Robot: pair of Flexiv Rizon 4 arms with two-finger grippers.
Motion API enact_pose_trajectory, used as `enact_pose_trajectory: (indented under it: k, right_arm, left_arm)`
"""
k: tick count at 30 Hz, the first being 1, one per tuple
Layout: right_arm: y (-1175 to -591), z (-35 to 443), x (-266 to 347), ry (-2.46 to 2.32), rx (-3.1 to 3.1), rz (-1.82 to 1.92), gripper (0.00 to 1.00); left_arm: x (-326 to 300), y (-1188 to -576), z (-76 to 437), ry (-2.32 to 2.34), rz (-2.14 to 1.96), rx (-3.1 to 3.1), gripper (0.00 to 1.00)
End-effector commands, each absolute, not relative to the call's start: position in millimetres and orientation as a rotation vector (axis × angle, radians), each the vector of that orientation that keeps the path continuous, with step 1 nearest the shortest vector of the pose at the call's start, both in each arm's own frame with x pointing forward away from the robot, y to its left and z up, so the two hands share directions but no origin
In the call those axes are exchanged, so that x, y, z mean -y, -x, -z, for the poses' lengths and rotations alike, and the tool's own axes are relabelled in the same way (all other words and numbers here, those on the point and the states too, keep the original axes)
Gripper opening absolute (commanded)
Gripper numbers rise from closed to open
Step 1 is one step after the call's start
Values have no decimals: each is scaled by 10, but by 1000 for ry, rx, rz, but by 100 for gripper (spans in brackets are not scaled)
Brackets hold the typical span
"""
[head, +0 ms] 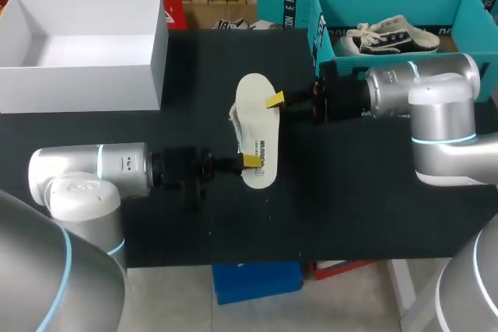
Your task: Take the shoe out of the shoebox, open the shoe tongue, remove and reinsert the insole, then place the shoe into the shoebox
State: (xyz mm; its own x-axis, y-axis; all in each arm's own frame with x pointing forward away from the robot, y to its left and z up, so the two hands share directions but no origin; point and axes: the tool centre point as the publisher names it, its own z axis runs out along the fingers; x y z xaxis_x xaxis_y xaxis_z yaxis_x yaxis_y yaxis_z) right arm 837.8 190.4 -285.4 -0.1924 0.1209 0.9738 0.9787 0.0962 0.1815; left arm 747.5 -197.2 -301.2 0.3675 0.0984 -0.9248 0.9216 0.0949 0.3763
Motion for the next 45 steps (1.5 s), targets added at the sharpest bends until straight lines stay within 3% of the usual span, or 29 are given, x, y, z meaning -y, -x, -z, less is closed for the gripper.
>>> enact_pose_trajectory:
  k: [1,5,6,7,8,31,33,45]
  right_arm:
    - [-8403,2884,-1943,1143,1483,1214,42]
    - [-8405,2905,-1957,1142,1480,1210,28]
    - [-8406,2908,-1962,1142,1480,1209,20]
    - [-8407,2912,-1967,1143,1479,1207,2]
    - [-8408,2918,-1971,1143,1478,1205,0]
    - [-8404,2947,-1997,1132,1478,1185,0]
    - [-8404,2947,-1997,1132,1478,1185,0]
    - [-8404,2947,-1997,1132,1478,1185,0]
  left_arm:
    - [1981,-7461,3013,-1339,799,-1031,0]
    - [1981,-7461,3013,-1339,799,-1031,0]
    - [1981,-7461,3013,-1339,799,-1031,0]
    - [1981,-7461,3013,-1339,799,-1031,0]
    - [1981,-7461,3013,-1339,799,-1031,0]
    - [1967,-7460,3001,-1346,788,-1037,0]
    - [1944,-7462,2996,-1340,776,-1054,100]
    - [1669,-7431,2853,-1361,671,-1325,100]
